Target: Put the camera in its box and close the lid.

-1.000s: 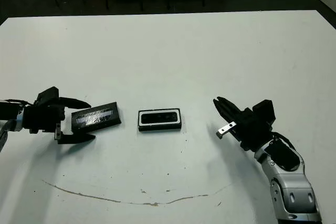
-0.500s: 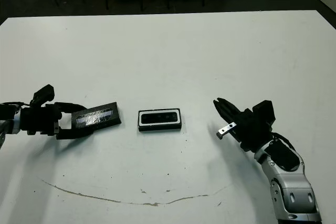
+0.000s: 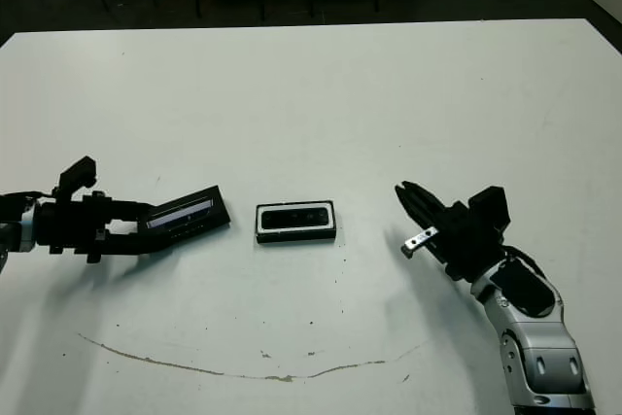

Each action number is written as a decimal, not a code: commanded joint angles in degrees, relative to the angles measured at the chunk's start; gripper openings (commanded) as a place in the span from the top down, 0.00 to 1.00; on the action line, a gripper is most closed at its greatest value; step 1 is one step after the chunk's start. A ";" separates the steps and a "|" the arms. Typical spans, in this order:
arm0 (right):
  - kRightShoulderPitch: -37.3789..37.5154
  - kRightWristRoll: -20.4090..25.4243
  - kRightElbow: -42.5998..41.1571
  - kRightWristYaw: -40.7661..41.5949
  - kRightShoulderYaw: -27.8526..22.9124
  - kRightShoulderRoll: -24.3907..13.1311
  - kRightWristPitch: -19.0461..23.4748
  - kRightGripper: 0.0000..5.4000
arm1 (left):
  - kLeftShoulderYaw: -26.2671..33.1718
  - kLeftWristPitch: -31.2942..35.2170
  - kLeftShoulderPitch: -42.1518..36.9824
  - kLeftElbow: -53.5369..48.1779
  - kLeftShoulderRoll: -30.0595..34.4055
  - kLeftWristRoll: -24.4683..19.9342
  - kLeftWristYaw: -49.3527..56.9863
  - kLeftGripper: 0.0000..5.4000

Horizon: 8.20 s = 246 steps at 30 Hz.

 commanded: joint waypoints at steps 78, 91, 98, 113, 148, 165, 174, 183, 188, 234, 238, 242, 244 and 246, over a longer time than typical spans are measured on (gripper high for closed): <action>1.41 1.85 -1.24 0.18 0.00 -0.23 2.95 1.00 | -14.03 1.41 -15.44 5.49 -13.46 7.51 -4.83 0.50; 2.18 1.38 -3.35 -1.17 0.15 -0.69 4.65 1.00 | -13.60 1.60 -13.76 3.80 -13.26 6.47 -5.96 0.51; 2.54 1.18 -3.93 -1.51 0.27 -0.91 4.86 1.00 | -14.61 2.10 -13.79 4.05 -14.69 8.14 -2.29 0.51; 2.75 1.51 -2.91 -1.11 0.17 -0.40 3.50 1.00 | -18.19 -0.22 -14.62 5.28 -18.35 10.99 1.35 0.51; 4.36 1.38 -4.25 -2.45 0.41 -0.06 3.69 1.00 | -25.81 0.25 -24.32 9.57 -22.96 19.71 -2.51 0.51; 3.74 1.45 -3.87 -1.97 0.98 -0.20 3.78 1.00 | -28.45 -1.04 -24.24 8.68 -19.72 22.42 -1.88 0.51; 3.55 1.77 -3.11 -1.40 0.83 -0.03 3.38 1.00 | -29.08 -1.40 -24.27 8.44 -19.63 23.28 -0.16 0.37; 3.93 1.48 -3.81 -1.92 0.92 0.00 3.60 1.00 | -28.27 -8.18 -22.88 9.66 -18.42 23.22 1.64 0.07; 4.03 1.34 -3.96 -2.18 0.91 0.15 3.52 1.00 | -27.25 -5.97 -22.04 10.09 -18.08 22.41 1.36 0.00; 4.52 0.62 -7.23 -5.83 2.66 0.88 5.84 1.00 | -0.32 4.36 3.18 -35.00 -26.73 6.79 48.27 0.40; 4.58 0.37 -7.40 -5.96 2.67 0.93 5.75 1.00 | -3.79 7.99 3.18 -36.09 -29.89 6.97 51.45 0.55; 4.44 0.32 -7.06 -5.81 2.70 1.14 5.51 1.00 | -7.85 11.50 3.05 -36.16 -31.38 8.19 53.20 0.70; 4.44 0.39 -6.86 -5.56 2.72 1.38 4.93 1.00 | -10.22 14.47 2.79 -36.48 -31.77 9.26 54.27 0.77; 4.36 0.48 -6.90 -5.48 2.78 1.38 5.17 1.00 | -11.99 17.16 2.63 -36.24 -32.33 9.88 55.20 0.84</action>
